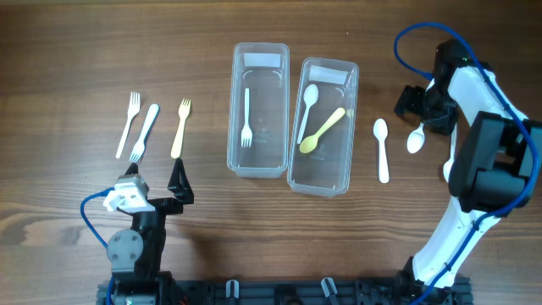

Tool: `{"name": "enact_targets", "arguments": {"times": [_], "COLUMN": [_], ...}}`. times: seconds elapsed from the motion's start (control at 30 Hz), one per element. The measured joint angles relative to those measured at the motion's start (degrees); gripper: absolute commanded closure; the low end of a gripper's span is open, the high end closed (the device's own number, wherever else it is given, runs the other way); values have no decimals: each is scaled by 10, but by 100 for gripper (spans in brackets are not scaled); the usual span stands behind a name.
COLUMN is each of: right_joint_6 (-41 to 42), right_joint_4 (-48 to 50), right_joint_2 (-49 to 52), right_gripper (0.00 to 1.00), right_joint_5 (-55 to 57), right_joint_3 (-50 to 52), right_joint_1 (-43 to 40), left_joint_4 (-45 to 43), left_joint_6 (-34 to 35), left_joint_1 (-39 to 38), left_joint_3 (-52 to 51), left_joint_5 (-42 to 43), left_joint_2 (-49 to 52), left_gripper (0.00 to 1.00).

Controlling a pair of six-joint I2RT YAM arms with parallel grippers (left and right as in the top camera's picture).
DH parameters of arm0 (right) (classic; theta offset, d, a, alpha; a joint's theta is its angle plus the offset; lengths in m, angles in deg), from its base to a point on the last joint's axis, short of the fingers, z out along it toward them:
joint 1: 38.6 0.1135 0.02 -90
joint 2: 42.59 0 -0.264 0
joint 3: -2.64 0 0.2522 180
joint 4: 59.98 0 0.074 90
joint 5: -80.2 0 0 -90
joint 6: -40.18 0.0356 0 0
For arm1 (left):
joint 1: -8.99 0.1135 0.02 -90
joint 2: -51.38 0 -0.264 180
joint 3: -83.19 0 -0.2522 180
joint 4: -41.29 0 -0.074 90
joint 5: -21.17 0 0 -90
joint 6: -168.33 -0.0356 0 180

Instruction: Pack container

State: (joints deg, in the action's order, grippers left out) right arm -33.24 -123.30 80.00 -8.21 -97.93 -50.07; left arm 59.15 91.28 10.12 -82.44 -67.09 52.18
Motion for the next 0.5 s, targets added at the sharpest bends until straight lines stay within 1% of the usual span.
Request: {"name": "enact_targets", "arguments": {"times": [0.03, 0.1, 0.13, 0.17, 0.37, 0.5], "right_joint_6": [0, 0, -1, -3, -1, -4], "right_joint_4": [2, 4, 5, 5, -11, -59], "right_joint_2": [0, 0, 0, 0, 9, 16], "right_gripper": [64, 84, 92, 96, 96, 96], "right_joint_5": [0, 0, -1, -1, -8, -18], "right_joint_3": [0, 0, 0, 0, -17, -53], "right_joint_1": [-1, -1, -1, -1, -1, -1], "left_joint_4": [0, 0, 0, 0, 0, 0], "left_joint_6": [0, 0, 0, 0, 0, 0], "left_joint_1": [0, 0, 0, 0, 0, 0], "left_joint_3": [0, 0, 0, 0, 0, 0], "left_joint_5": [0, 0, 0, 0, 0, 0], "left_joint_2": [0, 0, 0, 0, 0, 0], "left_gripper": [0, 0, 0, 0, 0, 0]}}
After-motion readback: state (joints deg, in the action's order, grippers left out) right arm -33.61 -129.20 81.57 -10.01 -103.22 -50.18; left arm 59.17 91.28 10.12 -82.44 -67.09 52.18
